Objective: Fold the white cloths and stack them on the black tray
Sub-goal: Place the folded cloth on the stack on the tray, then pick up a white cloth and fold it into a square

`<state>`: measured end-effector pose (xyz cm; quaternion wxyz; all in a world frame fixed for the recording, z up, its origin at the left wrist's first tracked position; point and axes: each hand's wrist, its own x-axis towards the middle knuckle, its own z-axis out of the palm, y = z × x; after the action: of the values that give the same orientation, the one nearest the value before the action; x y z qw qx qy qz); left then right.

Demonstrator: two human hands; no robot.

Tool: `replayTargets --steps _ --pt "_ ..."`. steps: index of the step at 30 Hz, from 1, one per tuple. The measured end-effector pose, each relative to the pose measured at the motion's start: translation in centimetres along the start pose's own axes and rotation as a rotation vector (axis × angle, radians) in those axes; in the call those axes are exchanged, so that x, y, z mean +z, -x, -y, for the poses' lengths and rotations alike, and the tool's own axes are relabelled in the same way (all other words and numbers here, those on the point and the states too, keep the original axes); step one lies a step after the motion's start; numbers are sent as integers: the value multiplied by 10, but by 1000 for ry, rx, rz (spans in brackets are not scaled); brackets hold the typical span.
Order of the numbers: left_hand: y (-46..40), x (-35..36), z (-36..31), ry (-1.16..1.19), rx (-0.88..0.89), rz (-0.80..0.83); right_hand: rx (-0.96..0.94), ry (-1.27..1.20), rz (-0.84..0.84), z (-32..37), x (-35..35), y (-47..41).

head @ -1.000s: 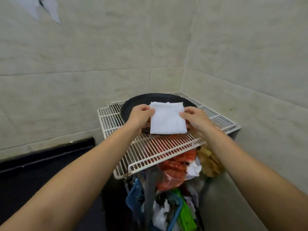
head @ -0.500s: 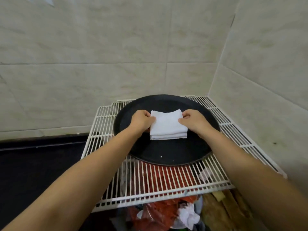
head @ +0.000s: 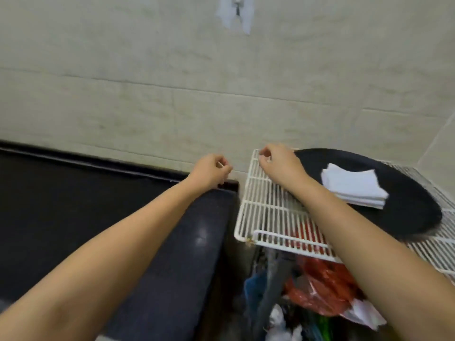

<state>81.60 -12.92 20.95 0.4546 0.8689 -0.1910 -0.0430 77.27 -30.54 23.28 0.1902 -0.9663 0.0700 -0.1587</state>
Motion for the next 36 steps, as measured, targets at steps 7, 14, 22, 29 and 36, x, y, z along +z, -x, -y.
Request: replayTargets --steps 7,14,22,29,36 --pt "159 -192 162 -415 -206 -199 -420 3 191 237 149 46" --pt "314 -319 305 -483 -615 -354 -730 49 458 426 284 117" --pt "385 -409 429 -429 -903 -416 -951 213 640 558 417 143" --pt "341 -526 520 -385 -973 -440 -1071 171 670 701 508 74" --pt "293 -631 600 -337 -992 -516 -1108 128 690 823 577 -4"
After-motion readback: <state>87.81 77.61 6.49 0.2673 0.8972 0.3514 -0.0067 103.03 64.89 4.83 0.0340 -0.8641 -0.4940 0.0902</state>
